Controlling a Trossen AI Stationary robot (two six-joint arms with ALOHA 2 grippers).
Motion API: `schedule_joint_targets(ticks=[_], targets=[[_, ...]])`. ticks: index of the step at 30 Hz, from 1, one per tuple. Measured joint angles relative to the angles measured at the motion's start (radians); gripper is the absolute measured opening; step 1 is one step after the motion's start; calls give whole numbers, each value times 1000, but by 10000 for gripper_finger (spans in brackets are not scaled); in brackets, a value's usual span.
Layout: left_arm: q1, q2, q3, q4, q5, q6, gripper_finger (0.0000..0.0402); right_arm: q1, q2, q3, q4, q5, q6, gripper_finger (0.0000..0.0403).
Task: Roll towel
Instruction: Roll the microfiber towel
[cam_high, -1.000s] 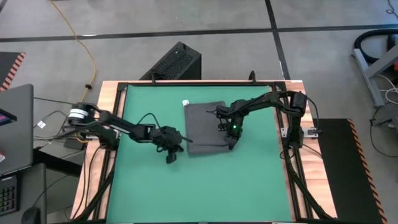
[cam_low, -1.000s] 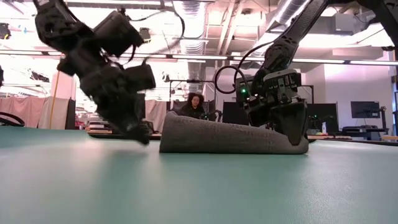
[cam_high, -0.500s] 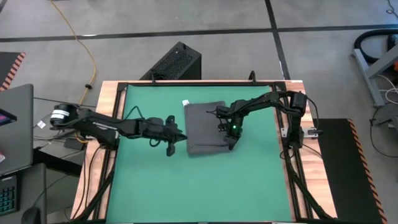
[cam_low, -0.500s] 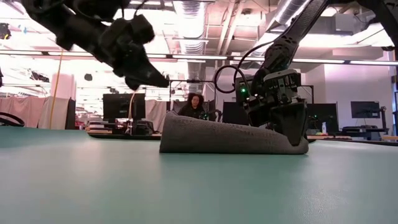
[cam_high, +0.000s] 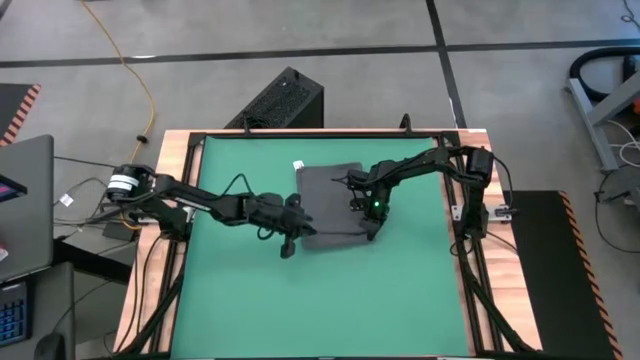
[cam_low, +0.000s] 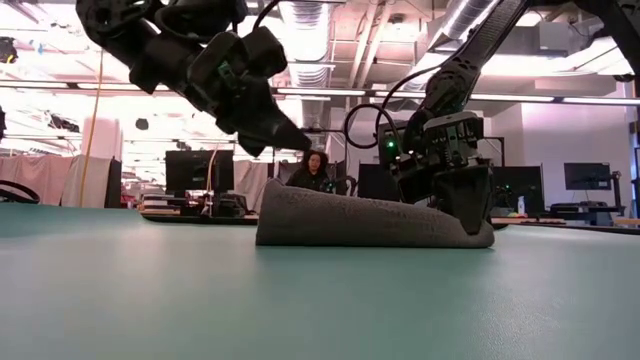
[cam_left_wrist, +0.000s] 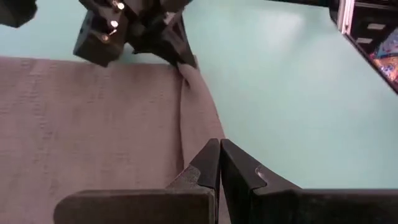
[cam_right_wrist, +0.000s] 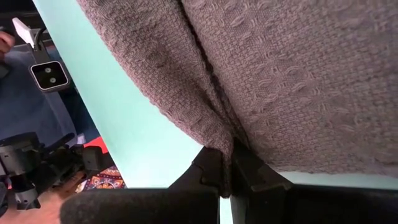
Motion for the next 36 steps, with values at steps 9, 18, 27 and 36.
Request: schedule_joint_targets(ticks=[9, 18, 27, 36], targets=[[10, 1, 0, -95, 32, 95, 0, 0, 0, 0, 16, -1, 0, 21], [7, 78, 0, -74, 43, 103, 0, 0, 0, 1, 21, -8, 19, 21], [11, 98, 0, -113, 8, 117, 0, 0, 0, 1, 22, -15, 19, 21], [12, 98, -2, -123, 7, 129, 0, 0, 0, 1, 21, -20, 18, 21]])
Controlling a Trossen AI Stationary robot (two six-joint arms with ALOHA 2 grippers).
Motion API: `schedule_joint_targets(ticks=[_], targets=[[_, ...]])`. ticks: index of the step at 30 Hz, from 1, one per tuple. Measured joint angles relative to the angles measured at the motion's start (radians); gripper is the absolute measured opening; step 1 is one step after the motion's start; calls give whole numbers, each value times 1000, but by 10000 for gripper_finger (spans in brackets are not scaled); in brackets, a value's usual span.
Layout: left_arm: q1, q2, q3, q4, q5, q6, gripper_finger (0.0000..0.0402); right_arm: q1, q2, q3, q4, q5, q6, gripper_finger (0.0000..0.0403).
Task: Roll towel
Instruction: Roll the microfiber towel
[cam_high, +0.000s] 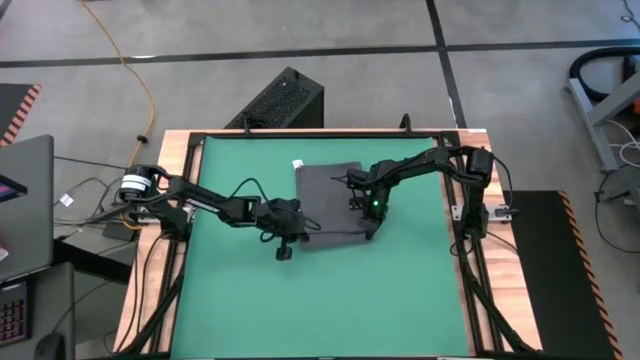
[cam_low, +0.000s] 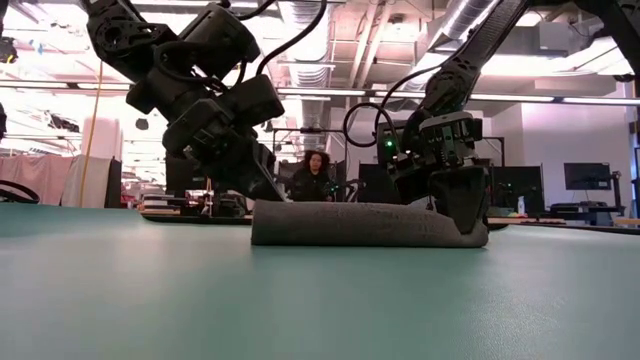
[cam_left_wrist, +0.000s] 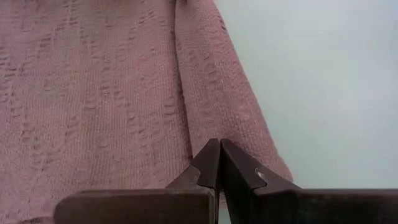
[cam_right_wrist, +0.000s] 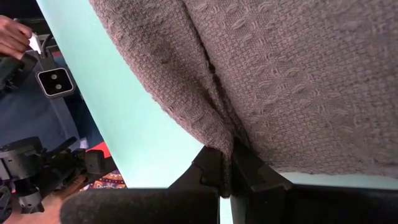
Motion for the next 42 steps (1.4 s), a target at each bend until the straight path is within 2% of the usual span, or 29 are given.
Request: schedule_joint_targets(ticks=[7, 16, 23, 26, 32, 42], targets=[[0, 5, 0, 4, -13, 20, 0, 0, 0, 0, 0, -3, 0, 21], [2, 167, 1, 122, 20, -86, 0, 0, 0, 0, 3, -5, 14, 31], [13, 177, 1, 122, 49, -119, 0, -3, -6, 0, -9, -3, -20, 41], [13, 177, 2, 113, 64, -125, 0, -12, -31, -2, -8, 14, -58, 53], [13, 176, 3, 100, 70, -130, 0, -52, -121, -1, -18, 128, -110, 75], [13, 177, 1, 93, 70, -130, 0, -120, -210, -1, -28, 134, -199, 87]])
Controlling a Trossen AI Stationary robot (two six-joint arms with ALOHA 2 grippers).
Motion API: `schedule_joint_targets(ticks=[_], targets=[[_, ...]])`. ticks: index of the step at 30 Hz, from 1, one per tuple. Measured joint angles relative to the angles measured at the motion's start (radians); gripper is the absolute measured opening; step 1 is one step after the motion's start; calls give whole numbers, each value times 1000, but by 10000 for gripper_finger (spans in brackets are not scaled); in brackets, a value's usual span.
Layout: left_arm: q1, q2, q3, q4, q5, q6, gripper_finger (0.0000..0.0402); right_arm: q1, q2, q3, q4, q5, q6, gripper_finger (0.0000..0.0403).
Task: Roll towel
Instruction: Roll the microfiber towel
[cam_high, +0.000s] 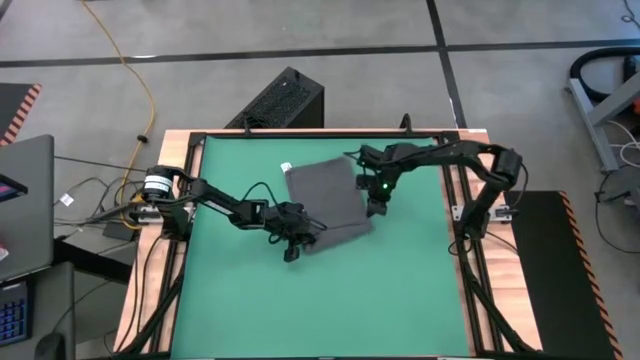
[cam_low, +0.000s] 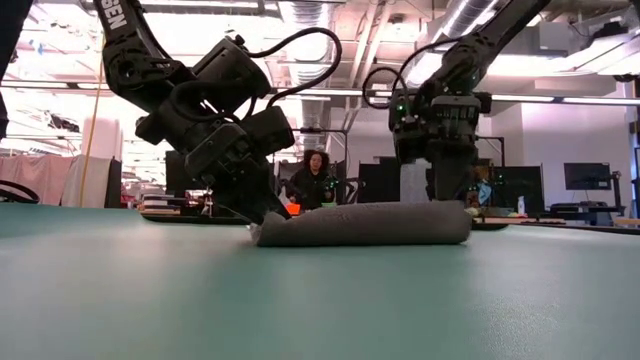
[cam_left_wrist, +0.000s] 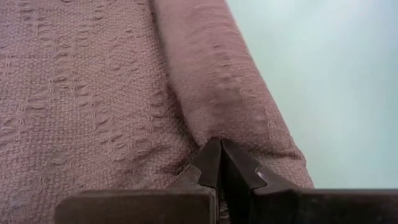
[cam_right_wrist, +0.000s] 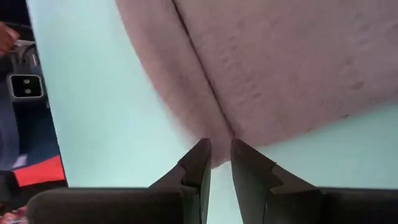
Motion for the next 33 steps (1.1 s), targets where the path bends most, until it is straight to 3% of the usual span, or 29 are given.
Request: schedule_joint_targets(ticks=[4, 8, 11, 13, 16, 19, 28, 33], targets=[[0, 0, 0, -4, 0, -13, 0, -7, -58, 0, -3, -41, -71, 88], [0, 1, 0, -4, 0, -39, 0, 1, -171, 0, -3, -146, -87, 88], [0, 1, 0, -4, 2, -70, 0, 77, -286, 0, -18, -166, -100, 88], [0, 1, -1, -4, 11, -84, 0, 178, -361, 2, -61, -63, -197, 92], [0, 1, -1, -4, 20, -89, 0, 352, -428, 1, -105, 251, -426, 107], [3, 1, -1, -4, 22, -96, 0, 478, -428, 2, -51, 499, -526, 131], [30, 2, -2, -5, 36, -98, 0, 558, -204, 2, 134, 545, -402, 215], [36, 2, -2, -6, 33, -104, 0, 544, -74, 2, 150, 594, -359, 229]])
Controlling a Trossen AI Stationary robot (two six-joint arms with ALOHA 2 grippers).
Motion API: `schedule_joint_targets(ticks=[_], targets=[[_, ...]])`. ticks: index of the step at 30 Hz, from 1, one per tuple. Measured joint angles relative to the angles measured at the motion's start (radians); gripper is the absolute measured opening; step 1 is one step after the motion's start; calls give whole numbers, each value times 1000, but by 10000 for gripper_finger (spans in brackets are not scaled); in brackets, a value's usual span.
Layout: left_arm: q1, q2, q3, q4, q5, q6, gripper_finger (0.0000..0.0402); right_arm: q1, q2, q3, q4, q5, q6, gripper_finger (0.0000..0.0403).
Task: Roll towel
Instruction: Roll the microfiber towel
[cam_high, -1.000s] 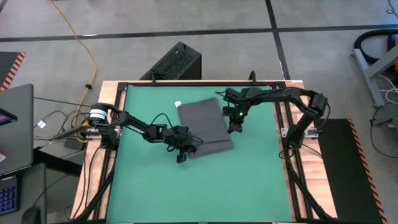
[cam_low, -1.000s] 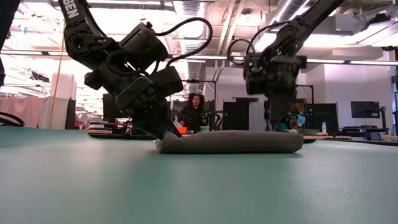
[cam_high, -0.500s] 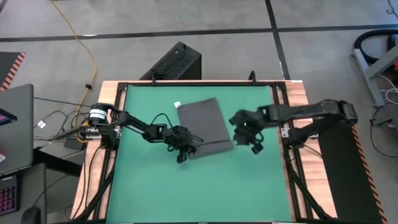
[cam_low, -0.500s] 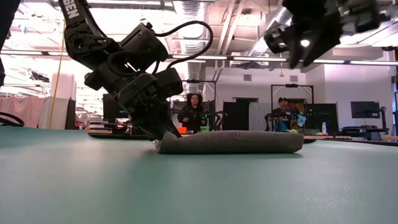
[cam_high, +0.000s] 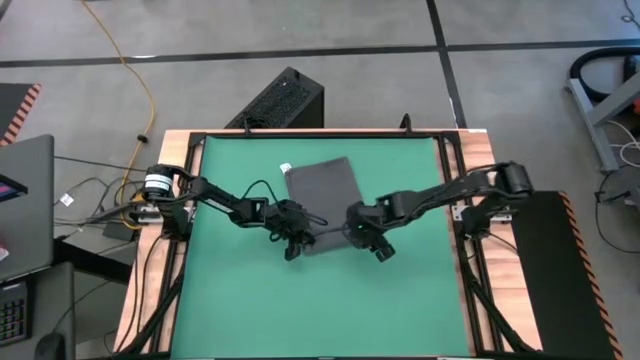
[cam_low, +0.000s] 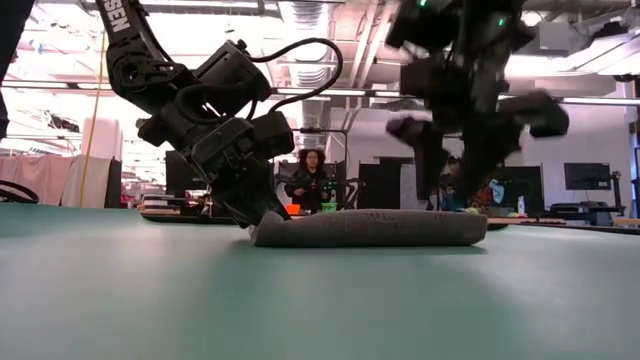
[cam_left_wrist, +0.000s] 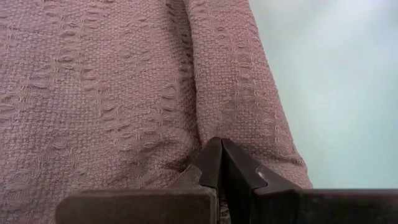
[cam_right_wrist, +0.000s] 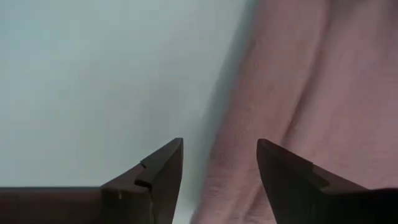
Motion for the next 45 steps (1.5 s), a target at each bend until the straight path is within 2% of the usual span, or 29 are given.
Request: schedule_joint_targets(ticks=[4, 10, 14, 17, 21, 22, 24, 29, 33, 38, 45], targets=[[0, 0, 0, 0, -4, -1, 0, -14, 65, -1, 12, 7, 26, 228], [1, 0, 0, 0, -8, 1, 0, -53, 124, -1, 15, 83, 79, 223], [1, 0, 0, 0, -11, 1, 0, -66, 136, 1, 11, 83, 109, 204], [1, 0, 0, 1, -8, -1, 0, -62, 136, 1, 6, 84, 109, 154], [2, 0, 0, 5, 4, -22, 0, -63, 130, 1, -32, 86, 134, 44], [3, 0, 0, 5, 9, -25, 0, -63, 129, 2, -40, 84, 141, 27], [3, 0, 0, 6, 27, -45, 0, -63, 128, 6, -65, 72, 154, 22], [3, 3, -1, 53, 158, -130, 0, -83, 131, 36, -177, -149, 160, 22], [3, 3, -2, 115, 200, -204, 0, -122, 138, 40, -195, -344, 186, 22], [-2, 3, -2, 149, 221, -236, 0, -180, 154, 40, -194, -480, 209, 22], [-18, 3, 0, 154, 228, -255, 0, -228, 263, 41, -232, -565, 225, 22]])
